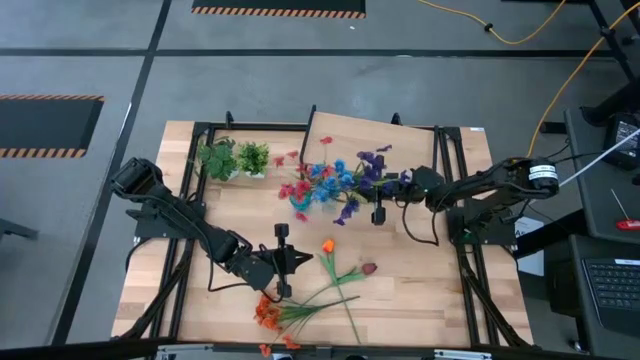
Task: Pick and place flowers into a vace then onto a shelf
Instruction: Put the purple flowers into the transparent vase
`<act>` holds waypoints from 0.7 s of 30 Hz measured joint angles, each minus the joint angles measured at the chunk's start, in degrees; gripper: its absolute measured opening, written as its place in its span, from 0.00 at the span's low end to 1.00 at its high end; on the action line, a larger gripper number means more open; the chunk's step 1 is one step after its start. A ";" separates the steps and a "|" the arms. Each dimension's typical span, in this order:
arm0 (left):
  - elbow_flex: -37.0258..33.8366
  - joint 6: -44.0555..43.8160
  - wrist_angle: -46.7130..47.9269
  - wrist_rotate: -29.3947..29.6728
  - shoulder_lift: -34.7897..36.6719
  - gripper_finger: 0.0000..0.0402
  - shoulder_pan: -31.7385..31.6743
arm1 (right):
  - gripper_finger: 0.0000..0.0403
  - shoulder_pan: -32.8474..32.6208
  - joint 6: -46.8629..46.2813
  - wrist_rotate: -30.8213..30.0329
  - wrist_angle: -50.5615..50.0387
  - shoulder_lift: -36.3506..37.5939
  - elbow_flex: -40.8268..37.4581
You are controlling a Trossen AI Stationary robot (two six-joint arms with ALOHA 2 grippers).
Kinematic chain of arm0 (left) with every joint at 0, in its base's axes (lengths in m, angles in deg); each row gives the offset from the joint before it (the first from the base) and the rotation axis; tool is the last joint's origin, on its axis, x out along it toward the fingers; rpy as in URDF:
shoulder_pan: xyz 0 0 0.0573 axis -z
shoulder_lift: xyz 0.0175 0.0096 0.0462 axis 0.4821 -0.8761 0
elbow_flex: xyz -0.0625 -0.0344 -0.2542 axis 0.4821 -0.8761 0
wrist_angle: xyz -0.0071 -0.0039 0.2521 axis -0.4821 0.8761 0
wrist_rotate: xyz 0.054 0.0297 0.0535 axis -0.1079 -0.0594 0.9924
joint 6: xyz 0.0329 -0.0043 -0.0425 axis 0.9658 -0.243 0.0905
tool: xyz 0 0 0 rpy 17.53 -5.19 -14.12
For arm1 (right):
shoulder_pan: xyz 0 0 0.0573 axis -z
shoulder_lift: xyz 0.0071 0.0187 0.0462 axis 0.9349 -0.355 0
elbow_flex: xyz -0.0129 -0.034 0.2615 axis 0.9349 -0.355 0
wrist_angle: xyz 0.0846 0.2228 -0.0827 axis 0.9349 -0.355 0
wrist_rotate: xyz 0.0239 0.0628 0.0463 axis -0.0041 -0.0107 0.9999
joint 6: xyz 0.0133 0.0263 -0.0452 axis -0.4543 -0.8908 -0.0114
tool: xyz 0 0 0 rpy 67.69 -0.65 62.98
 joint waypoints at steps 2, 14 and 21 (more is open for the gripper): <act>-0.01 0.05 -0.02 0.00 0.00 0.01 0.00 | 0.01 0.41 -0.59 0.02 0.79 -1.42 0.63; -0.01 0.11 -0.02 0.00 0.00 0.01 0.00 | 0.03 0.72 0.53 0.44 0.91 -8.37 3.48; -0.01 0.11 -0.02 0.00 0.00 0.00 0.00 | 0.11 0.70 0.73 0.47 0.95 -8.40 3.48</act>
